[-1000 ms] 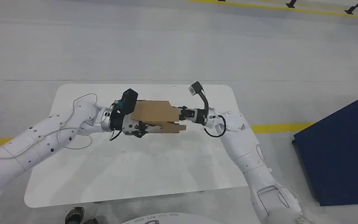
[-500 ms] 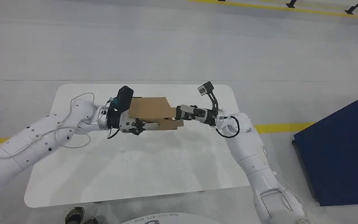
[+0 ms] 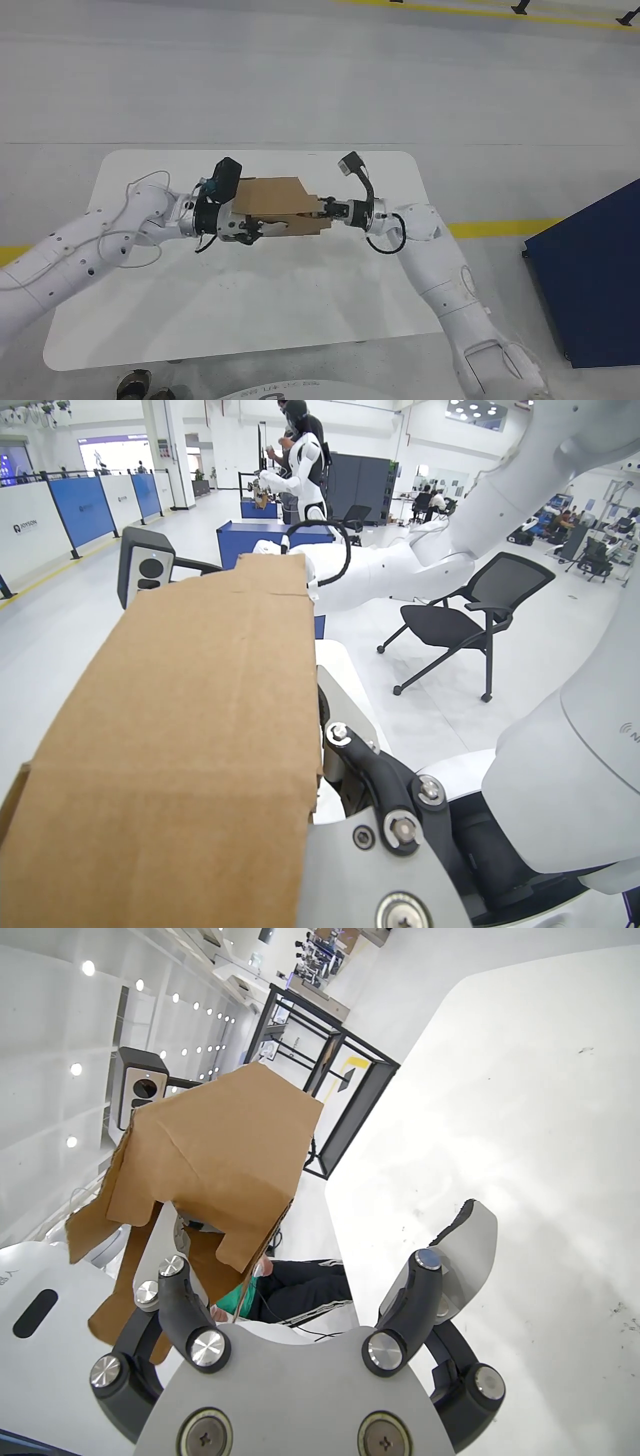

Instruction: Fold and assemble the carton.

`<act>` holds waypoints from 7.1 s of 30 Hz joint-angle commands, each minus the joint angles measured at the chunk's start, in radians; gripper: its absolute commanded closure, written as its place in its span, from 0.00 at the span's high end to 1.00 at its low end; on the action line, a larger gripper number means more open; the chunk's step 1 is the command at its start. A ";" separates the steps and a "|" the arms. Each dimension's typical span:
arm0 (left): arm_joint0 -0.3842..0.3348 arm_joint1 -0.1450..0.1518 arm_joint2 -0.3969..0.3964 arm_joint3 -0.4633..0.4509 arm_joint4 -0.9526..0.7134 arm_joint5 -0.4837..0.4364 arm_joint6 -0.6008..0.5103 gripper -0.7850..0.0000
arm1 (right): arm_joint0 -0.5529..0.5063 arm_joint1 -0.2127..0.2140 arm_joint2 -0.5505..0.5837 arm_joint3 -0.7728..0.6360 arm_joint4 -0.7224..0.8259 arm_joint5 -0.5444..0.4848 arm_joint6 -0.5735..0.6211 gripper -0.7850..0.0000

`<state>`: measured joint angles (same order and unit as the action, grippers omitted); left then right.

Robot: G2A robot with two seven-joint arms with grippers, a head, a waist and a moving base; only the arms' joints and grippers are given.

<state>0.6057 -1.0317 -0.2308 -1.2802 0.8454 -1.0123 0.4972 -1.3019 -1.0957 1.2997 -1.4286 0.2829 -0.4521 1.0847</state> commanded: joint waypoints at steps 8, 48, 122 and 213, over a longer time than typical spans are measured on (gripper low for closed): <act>-0.002 -0.009 0.008 0.007 -0.027 0.000 -0.048 0.00 | -0.023 0.004 -0.014 -0.063 -0.121 0.049 -0.102 1.00; 0.015 -0.006 -0.016 -0.007 0.021 0.000 -0.056 0.00 | -0.072 0.037 0.007 -0.177 -0.218 0.096 -0.096 1.00; 0.048 -0.025 -0.082 0.006 -0.008 0.000 0.008 0.00 | -0.034 0.052 -0.036 -0.048 -0.024 -0.020 -0.088 1.00; 0.035 0.002 -0.075 -0.039 0.008 0.000 -0.113 0.00 | -0.161 0.090 0.075 -0.083 0.025 -0.086 -0.086 1.00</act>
<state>0.6398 -1.0294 -0.3032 -1.3197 0.8557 -1.0123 0.3863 -1.4709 -1.0045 1.3875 -1.5109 0.3313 -0.5489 0.9995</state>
